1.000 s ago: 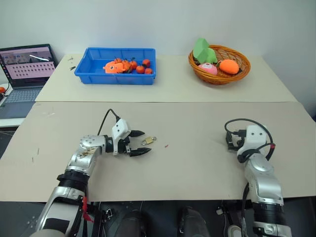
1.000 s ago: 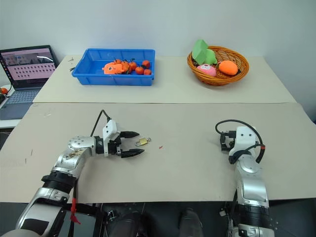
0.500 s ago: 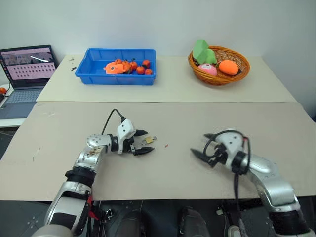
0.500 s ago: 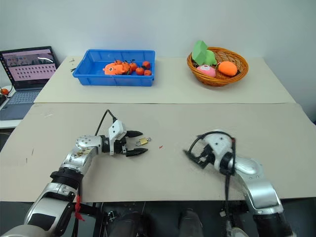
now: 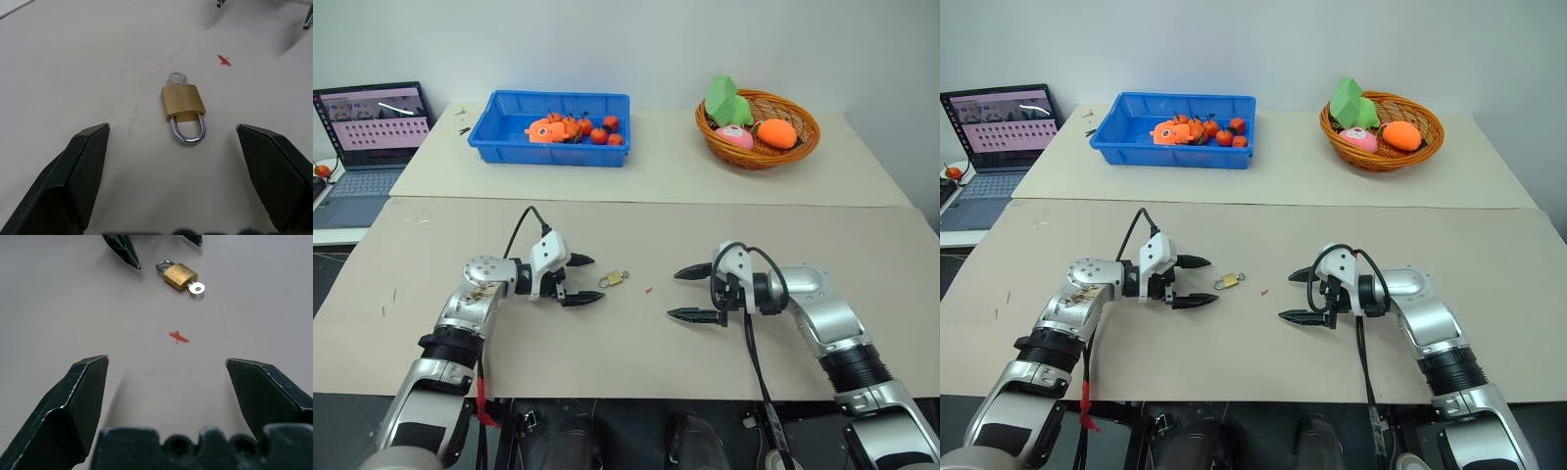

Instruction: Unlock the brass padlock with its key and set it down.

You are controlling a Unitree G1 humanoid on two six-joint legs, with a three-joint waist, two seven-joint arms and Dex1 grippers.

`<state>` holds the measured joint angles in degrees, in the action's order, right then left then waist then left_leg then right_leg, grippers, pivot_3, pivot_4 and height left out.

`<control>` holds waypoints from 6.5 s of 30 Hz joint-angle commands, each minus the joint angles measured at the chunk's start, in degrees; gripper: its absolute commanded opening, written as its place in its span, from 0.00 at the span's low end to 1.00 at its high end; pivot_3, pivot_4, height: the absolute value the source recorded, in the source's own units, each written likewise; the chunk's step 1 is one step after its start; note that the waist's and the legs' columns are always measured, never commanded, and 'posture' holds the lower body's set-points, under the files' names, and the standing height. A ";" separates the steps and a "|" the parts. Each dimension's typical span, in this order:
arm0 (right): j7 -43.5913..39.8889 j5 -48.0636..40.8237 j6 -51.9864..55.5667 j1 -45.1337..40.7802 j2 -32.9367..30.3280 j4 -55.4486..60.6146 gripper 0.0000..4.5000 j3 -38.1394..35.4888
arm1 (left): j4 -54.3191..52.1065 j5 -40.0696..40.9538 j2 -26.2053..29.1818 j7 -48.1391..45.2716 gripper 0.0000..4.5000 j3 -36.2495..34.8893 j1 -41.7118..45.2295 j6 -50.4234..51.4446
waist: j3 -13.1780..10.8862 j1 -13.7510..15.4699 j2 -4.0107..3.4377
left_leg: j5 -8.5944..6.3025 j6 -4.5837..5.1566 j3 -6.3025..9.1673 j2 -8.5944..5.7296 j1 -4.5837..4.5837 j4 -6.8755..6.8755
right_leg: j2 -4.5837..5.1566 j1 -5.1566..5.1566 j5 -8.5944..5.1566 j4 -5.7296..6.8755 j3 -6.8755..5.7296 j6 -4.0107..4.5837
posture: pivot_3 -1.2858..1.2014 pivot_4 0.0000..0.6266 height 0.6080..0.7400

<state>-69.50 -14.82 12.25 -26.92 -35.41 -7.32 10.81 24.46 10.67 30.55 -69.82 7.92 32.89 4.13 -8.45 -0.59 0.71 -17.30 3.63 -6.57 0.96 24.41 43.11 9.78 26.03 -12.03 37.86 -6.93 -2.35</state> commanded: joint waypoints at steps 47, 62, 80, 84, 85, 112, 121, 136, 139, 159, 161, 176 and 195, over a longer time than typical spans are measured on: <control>8.16 5.50 -0.99 -5.31 -0.01 6.09 1.00 -0.98 | 6.41 -2.55 -6.08 4.52 0.37 0.51 7.82 -0.67 | 0.00 -0.09 0.00 | 0.02 -0.03 0.00 0.00 -0.08 0.21 | 0.09 0.00 0.00 0.05 0.04 0.01 | 0.52 0.24 0.57; 21.19 14.63 -3.49 3.93 2.63 14.23 1.00 0.38 | -8.97 1.77 6.18 -3.90 0.37 -1.46 7.46 10.81 | -0.02 -0.10 0.00 | 0.02 -0.05 0.00 0.00 0.05 0.20 | 0.05 0.06 -0.05 0.11 0.02 -0.07 | 0.52 0.24 0.57; 22.13 14.05 -2.66 1.97 1.51 14.40 1.00 -1.30 | 2.00 -2.21 -2.49 2.33 0.99 1.10 6.58 4.17 | -0.03 -0.16 0.02 | 0.02 -0.04 -0.02 -0.01 0.01 0.23 | 0.05 0.04 -0.05 0.11 0.04 -0.06 | 0.52 0.24 0.57; 22.50 13.99 -2.25 2.17 1.76 14.85 1.00 -1.67 | 7.02 -4.12 -4.31 2.46 0.99 2.47 8.01 0.89 | -0.03 -0.09 0.02 | 0.02 -0.04 -0.02 -0.02 0.01 0.23 | 0.05 0.04 -0.05 0.12 0.04 -0.05 | 0.52 0.24 0.57; 22.57 13.97 -2.14 2.20 1.78 14.95 1.00 -1.76 | 8.42 -5.04 -4.57 2.78 0.99 2.96 8.35 -0.12 | -0.03 -0.07 0.02 | 0.02 -0.04 -0.02 -0.03 0.02 0.23 | 0.05 0.04 -0.05 0.12 0.03 -0.06 | 0.52 0.24 0.57; 23.94 13.24 0.23 3.57 1.24 17.85 1.00 -3.80 | 21.21 -8.99 -9.61 3.82 0.46 4.41 11.95 -4.46 | -0.03 0.09 0.03 | -0.05 0.08 0.05 0.00 0.03 0.59 | 0.08 -0.01 -0.03 0.19 0.03 -0.03 | 0.52 0.24 0.57; 24.18 13.27 0.18 3.30 1.37 17.65 1.00 -3.86 | 21.30 -9.12 -9.73 3.59 0.19 4.28 12.10 -4.34 | -0.03 0.10 0.03 | -0.06 0.10 0.05 0.00 0.04 0.60 | 0.08 -0.01 -0.03 0.19 0.03 -0.03 | 0.52 0.24 0.57; 26.28 16.65 -0.62 2.73 2.54 18.07 1.00 -1.38 | 4.34 -3.56 -2.49 -2.41 0.19 0.29 11.74 2.70 | -0.05 -0.30 0.05 | -0.06 0.10 0.05 0.00 0.28 0.60 | 0.08 0.18 -0.03 0.19 0.00 -0.03 | 0.52 0.24 0.57; 28.33 19.87 -2.64 2.56 2.86 18.61 1.00 0.19 | -1.94 -1.75 1.59 -4.96 0.19 -0.40 11.16 6.44 | -0.05 -0.43 0.04 | -0.06 0.09 0.04 0.02 0.29 0.59 | 0.07 0.20 -0.03 0.18 0.01 -0.03 | 0.52 0.24 0.57; 54.33 52.02 -40.21 4.91 -0.91 22.55 1.00 7.99 | -24.41 11.08 12.31 -6.72 0.19 -4.82 9.64 28.27 | -0.10 -0.43 0.03 | -0.01 -0.05 0.04 0.03 0.22 0.66 | 0.06 0.16 -0.45 0.27 0.05 -0.60 | 0.52 0.24 0.57; 54.60 51.96 -43.22 2.38 -1.33 19.84 1.00 7.69 | -24.46 11.03 12.09 -6.82 0.19 -4.36 9.85 28.25 | -0.10 -0.57 0.03 | 0.00 -0.05 0.04 0.03 0.20 0.68 | 0.06 0.16 -0.45 0.32 0.06 -0.58 | 0.52 0.24 0.57; 54.78 56.97 -55.44 -8.64 1.04 7.78 1.00 11.74 | -24.22 10.89 8.50 -8.59 0.19 -0.08 11.82 26.36 | -0.10 -0.50 0.04 | 0.00 -0.05 0.02 0.04 0.23 0.70 | 0.03 0.16 -0.44 0.30 0.06 -0.50 | 0.52 0.24 0.57; 53.06 55.88 -56.14 -9.23 0.08 8.89 1.00 9.22 | -21.49 7.58 9.66 -10.23 0.19 2.37 9.89 21.25 | -0.10 -0.61 0.04 | 0.00 -0.05 0.02 0.04 0.23 0.70 | 0.03 0.17 -0.42 0.31 0.07 -0.46 | 0.52 0.24 0.57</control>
<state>-16.25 43.11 -43.72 -35.03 -35.19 -1.03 21.80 3.25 18.21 39.89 -79.90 10.46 42.35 26.79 -8.56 -1.20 0.75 -17.30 3.58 -6.56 1.00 24.64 43.81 9.81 26.20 -12.45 38.17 -6.86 -2.80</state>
